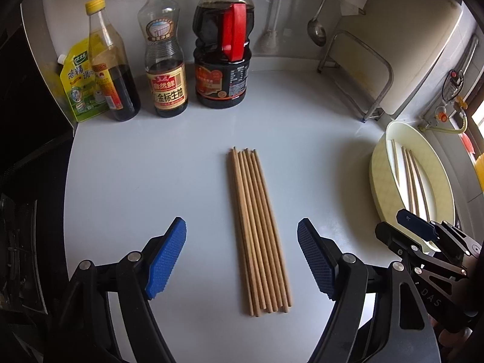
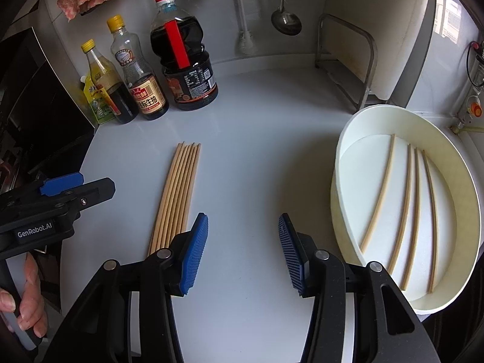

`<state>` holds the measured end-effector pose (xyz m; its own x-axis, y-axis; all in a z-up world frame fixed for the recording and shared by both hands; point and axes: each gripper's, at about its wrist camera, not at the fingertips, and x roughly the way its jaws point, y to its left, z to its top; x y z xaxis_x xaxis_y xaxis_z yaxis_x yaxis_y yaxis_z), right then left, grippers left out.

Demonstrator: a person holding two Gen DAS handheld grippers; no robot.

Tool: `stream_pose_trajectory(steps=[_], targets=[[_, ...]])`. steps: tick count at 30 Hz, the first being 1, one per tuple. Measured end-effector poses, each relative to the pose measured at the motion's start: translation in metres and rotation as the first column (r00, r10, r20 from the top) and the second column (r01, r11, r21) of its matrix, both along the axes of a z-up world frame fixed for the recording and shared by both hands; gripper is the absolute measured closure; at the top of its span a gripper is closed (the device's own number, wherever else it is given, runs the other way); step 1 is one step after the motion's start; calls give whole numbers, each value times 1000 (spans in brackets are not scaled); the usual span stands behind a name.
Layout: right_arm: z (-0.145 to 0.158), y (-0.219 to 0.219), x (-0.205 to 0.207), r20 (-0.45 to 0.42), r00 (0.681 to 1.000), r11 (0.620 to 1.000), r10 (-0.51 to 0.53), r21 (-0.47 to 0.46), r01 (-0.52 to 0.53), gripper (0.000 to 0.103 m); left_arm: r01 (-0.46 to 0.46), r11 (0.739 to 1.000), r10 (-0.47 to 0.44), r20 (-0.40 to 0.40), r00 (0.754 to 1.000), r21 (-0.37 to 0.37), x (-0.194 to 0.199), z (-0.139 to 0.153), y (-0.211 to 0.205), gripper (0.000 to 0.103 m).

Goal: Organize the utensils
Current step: 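Push one chopstick off the bundle with the right gripper while the left gripper separates another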

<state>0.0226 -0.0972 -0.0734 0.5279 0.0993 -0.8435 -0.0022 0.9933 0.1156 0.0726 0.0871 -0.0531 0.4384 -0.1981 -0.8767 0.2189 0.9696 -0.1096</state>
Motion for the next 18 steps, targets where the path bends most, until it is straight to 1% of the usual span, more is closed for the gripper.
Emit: stream_pose_trajectory(steps=[7,11,18], targets=[[-19,14,5,-32,999,1000,15,16,-14,56,-22,1000,23,-37,999,16,7,-20,14,28],[-30,18,9,-43,999,1000,12,19,-11,56,-18,1000,19,-48,999,21,9,-30,15,28],[-54,23,14,-88,996,1000,11,26,-8,55,-15,1000,17,-75,997,23,11,-53,17,28]])
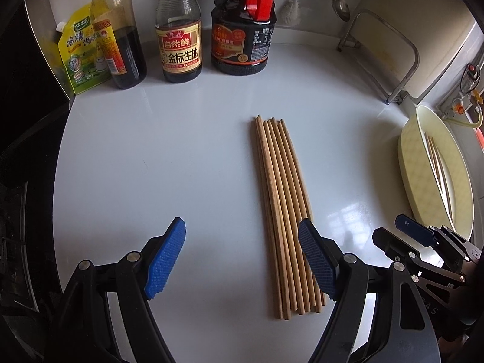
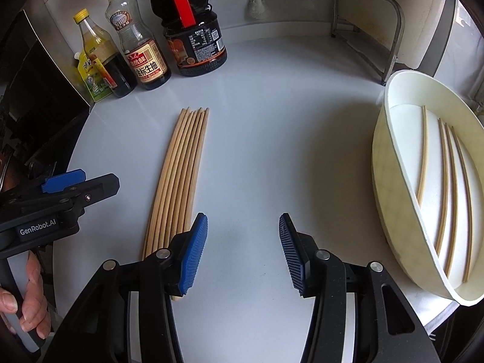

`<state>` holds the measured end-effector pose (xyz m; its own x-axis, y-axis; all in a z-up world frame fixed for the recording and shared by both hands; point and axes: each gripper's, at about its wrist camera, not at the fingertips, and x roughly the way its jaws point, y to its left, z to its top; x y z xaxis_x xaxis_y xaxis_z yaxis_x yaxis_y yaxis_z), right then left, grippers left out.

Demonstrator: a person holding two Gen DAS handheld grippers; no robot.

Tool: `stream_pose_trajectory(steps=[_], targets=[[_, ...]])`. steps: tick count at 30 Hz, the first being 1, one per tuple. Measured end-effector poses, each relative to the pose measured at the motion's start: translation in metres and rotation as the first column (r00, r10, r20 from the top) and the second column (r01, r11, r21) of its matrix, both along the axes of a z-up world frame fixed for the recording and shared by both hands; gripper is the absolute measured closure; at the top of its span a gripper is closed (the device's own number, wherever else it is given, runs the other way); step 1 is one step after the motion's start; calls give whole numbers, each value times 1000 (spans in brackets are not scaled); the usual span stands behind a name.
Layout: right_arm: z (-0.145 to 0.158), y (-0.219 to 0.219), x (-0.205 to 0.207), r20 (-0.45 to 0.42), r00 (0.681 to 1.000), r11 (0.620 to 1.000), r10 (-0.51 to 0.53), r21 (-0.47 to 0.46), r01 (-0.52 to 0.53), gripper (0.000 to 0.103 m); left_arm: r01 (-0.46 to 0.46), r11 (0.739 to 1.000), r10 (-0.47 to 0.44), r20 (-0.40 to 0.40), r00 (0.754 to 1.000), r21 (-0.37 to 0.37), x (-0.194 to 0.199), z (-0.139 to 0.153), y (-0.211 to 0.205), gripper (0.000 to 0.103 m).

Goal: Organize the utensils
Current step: 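Push one chopstick off the bundle with the right gripper while the left gripper separates another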

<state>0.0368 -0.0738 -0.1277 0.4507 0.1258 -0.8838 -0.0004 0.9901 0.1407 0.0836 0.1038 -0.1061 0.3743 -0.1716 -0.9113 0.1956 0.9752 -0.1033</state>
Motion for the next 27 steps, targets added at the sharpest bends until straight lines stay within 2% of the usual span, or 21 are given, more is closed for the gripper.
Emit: stream_pose_trajectory(steps=[15,27], targets=[[-29,21,12,-24,1000,1000,15,12,-14,54,-11,1000,12,-40,999,21,9,-30,14,25],[-41,33,24,-37,999,1000,14,10,-13,51,-37,998,37,-5,999,41,13,-30,24,21]])
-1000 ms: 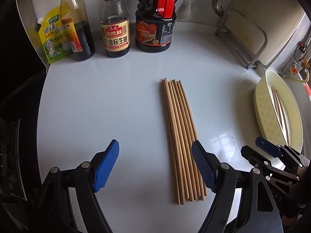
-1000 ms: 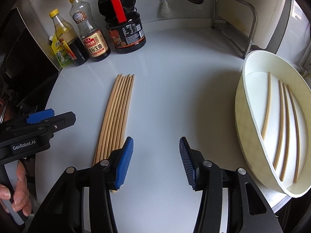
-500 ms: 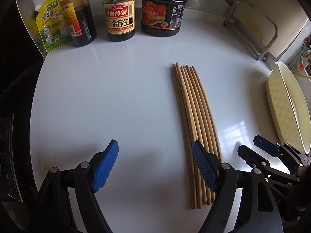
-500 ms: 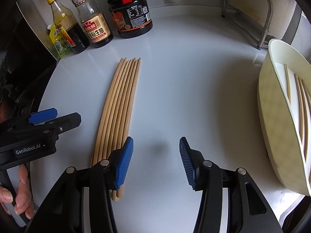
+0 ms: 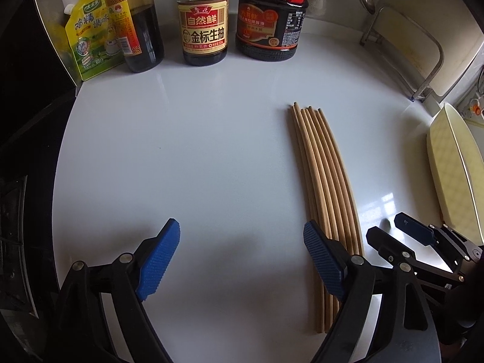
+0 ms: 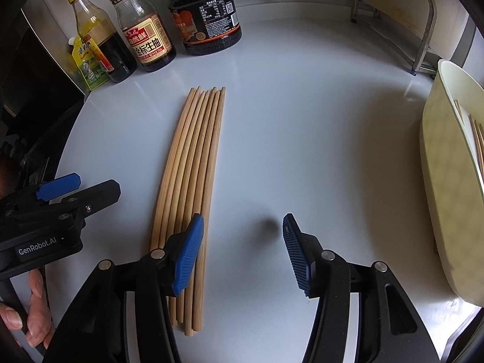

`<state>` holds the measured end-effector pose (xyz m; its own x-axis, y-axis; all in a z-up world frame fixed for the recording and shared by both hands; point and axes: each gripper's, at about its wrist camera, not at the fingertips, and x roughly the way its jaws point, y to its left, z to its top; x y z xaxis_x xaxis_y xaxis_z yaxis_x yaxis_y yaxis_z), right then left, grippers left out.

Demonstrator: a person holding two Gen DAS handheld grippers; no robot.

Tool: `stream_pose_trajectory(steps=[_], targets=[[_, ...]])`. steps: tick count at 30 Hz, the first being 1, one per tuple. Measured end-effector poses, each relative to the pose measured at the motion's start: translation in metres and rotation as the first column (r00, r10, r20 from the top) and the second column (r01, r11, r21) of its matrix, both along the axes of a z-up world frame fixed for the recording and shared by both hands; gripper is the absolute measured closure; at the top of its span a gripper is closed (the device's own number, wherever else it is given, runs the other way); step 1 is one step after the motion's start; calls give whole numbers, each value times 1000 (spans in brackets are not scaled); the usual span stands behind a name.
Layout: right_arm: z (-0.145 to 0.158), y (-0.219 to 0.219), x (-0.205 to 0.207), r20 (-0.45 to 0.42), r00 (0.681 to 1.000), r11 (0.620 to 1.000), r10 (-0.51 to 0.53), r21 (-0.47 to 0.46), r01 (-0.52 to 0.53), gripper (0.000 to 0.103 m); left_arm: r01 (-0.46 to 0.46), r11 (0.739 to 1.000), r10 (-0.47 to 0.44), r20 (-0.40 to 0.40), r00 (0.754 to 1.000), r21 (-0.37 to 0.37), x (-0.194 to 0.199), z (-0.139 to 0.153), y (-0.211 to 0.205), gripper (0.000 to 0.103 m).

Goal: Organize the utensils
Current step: 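Push one chopstick off the bundle with the right gripper while the left gripper separates another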

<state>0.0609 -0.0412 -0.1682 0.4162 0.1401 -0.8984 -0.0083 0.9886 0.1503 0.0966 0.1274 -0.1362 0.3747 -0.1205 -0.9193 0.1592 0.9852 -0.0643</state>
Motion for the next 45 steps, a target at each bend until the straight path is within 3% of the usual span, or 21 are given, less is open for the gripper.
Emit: stream_pose_trajectory(steps=[10,20,29,45], targets=[[-3,9,5,-2,1000,999,26,-48,-26,49,-20,1000,20,17,1000,4,-1,-1,4,19],[-4,1,3,10,1000,993,15,-114,-14,49,17,1000,-17,20,1000,-11,-5,-4,-14,19],[-3,-13,0,13,1000,994,-5,-109,6,49,44,999,-43,13,999,-7,-4,-13,-29,19],[-1,-16,0,23,1000,995,5,-99,-2,49,-22,999,22,5,1000,30,2,-23,-9,19]])
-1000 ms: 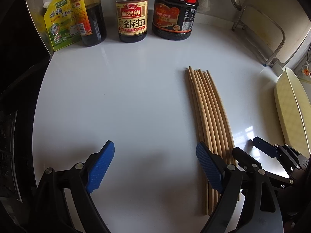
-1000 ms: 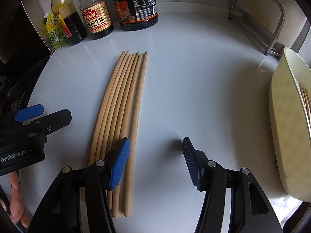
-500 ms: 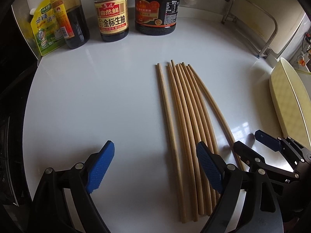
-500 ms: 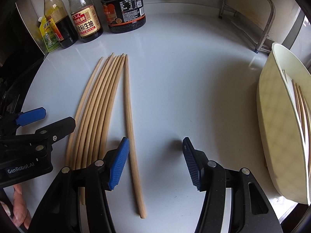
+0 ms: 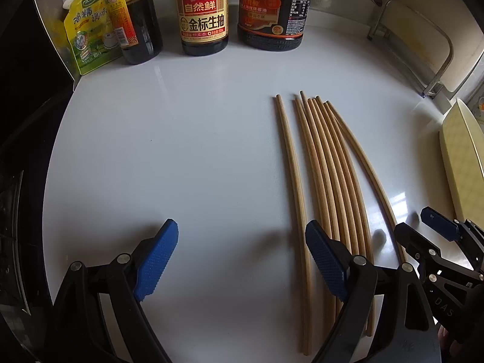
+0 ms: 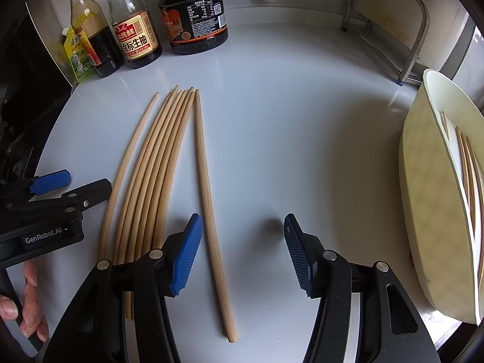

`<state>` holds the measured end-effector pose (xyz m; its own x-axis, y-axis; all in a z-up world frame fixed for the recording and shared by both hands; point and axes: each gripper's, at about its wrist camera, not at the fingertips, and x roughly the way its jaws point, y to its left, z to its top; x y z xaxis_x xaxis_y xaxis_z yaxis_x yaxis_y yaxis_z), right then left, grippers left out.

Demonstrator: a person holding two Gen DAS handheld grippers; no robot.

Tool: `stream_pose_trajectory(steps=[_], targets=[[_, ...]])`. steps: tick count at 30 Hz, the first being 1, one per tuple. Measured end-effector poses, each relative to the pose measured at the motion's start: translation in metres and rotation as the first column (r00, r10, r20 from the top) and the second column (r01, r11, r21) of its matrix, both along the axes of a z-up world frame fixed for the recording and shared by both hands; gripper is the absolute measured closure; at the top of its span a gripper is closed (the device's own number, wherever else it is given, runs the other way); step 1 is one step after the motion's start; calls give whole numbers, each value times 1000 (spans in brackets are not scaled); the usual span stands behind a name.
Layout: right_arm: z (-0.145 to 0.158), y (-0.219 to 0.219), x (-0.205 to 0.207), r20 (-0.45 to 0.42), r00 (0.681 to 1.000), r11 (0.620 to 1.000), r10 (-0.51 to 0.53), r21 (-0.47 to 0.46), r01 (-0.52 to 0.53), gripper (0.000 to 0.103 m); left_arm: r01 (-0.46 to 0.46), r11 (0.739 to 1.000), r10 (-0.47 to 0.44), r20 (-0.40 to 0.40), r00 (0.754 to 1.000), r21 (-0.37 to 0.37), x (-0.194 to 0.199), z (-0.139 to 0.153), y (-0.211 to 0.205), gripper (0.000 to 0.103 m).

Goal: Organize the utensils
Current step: 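Push one chopstick off the bundle with the right gripper while the left gripper separates another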

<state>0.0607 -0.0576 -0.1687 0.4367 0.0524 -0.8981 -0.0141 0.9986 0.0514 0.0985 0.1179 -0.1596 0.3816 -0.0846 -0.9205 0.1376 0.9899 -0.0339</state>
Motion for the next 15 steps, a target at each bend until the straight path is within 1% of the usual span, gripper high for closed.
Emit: stream_pose_trajectory(steps=[8,10,15], targets=[[0,-1,2,-1,1000,1000,2,2,-2,49,15,1000,-15,-3,1000,11,2,-5,-4,18],[0,-1,2,-1,1000,1000,4,2,-4,49,13,1000,-13,-4,1000,8,3,-6,-3,16],[-2,0,5,-1,1000,1000,7,-5,-7,49,19,999,-19,-3,1000,29,4,-10,-5,14]])
